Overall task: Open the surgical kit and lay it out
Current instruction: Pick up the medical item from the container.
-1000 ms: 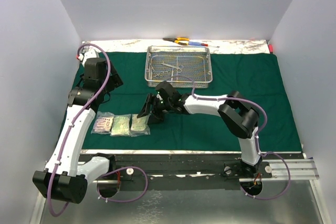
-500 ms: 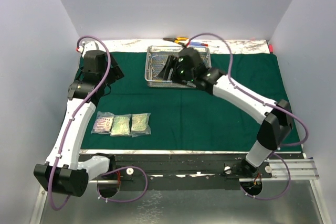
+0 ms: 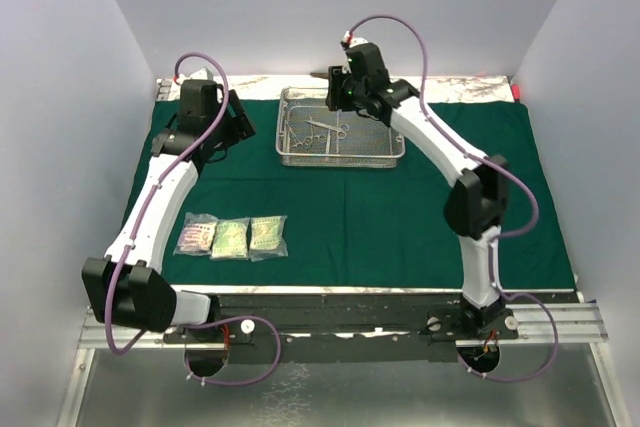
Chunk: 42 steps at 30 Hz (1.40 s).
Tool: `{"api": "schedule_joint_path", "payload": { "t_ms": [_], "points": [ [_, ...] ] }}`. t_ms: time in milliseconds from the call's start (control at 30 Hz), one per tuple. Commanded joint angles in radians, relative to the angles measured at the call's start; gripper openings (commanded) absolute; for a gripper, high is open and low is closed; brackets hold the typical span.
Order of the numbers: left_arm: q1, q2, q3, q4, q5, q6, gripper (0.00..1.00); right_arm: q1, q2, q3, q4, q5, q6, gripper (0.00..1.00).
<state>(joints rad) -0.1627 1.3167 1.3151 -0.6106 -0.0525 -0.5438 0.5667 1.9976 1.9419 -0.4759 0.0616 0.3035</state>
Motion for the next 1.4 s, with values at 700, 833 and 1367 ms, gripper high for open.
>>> {"api": "schedule_joint_path", "payload": {
  "t_ms": [700,833,1367],
  "points": [
    [0.001,0.126,-0.003,0.072,0.081,0.001,0.76,-0.006,0.542,0.302,-0.076,0.149,0.120,0.39],
    [0.002,0.134,0.004,0.072,0.082,0.009,0.76,-0.007,0.562,0.311,-0.058,0.157,0.103,0.36],
    [0.001,0.143,0.021,0.084,0.114,0.031,0.76,-0.007,0.428,0.294,-0.012,0.225,0.107,0.01]
  ]
}}
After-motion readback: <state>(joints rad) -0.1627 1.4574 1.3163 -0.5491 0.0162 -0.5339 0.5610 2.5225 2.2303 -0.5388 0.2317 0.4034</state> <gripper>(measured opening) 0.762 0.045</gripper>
